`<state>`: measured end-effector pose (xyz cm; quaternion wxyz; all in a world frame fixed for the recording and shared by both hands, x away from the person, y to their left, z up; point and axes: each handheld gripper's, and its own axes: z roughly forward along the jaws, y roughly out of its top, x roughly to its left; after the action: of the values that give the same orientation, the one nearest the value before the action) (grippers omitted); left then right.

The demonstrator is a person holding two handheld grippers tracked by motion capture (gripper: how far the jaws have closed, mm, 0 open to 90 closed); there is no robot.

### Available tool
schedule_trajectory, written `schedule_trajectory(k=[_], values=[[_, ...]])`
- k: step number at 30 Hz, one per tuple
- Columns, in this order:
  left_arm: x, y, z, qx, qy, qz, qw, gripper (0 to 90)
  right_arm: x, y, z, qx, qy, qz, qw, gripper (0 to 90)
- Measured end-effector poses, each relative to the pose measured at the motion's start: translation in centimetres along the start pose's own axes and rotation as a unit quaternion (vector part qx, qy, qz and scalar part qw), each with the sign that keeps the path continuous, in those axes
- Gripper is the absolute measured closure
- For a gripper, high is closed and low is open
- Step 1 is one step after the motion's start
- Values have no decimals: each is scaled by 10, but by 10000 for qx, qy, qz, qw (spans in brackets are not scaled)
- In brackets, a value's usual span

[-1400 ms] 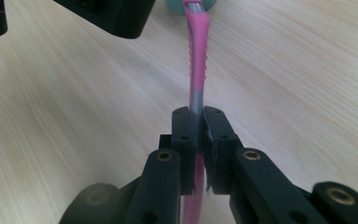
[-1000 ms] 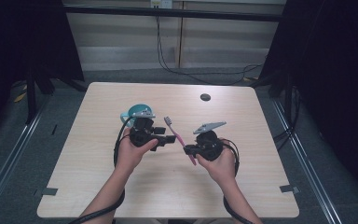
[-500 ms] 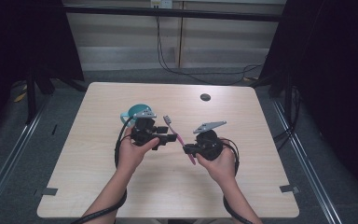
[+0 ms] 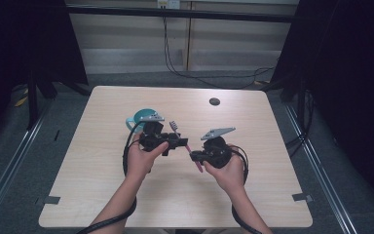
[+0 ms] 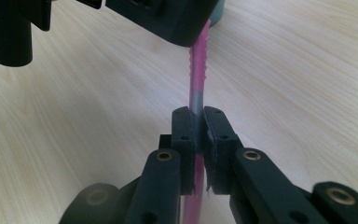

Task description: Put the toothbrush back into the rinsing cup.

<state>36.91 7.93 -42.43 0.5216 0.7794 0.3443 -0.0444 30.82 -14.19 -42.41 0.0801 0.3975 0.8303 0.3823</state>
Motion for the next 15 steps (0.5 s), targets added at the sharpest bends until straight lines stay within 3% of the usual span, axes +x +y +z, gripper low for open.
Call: schedule_trajectory(k=[4, 15], values=[[-2, 1, 0, -66, -66, -41, 9999, 558, 2, 1, 1, -22, 14, -27, 10000, 844], [1, 3, -6, -114, 4, -206, 9997, 608, 4, 3, 4, -100, 44, 5, 9999, 843]])
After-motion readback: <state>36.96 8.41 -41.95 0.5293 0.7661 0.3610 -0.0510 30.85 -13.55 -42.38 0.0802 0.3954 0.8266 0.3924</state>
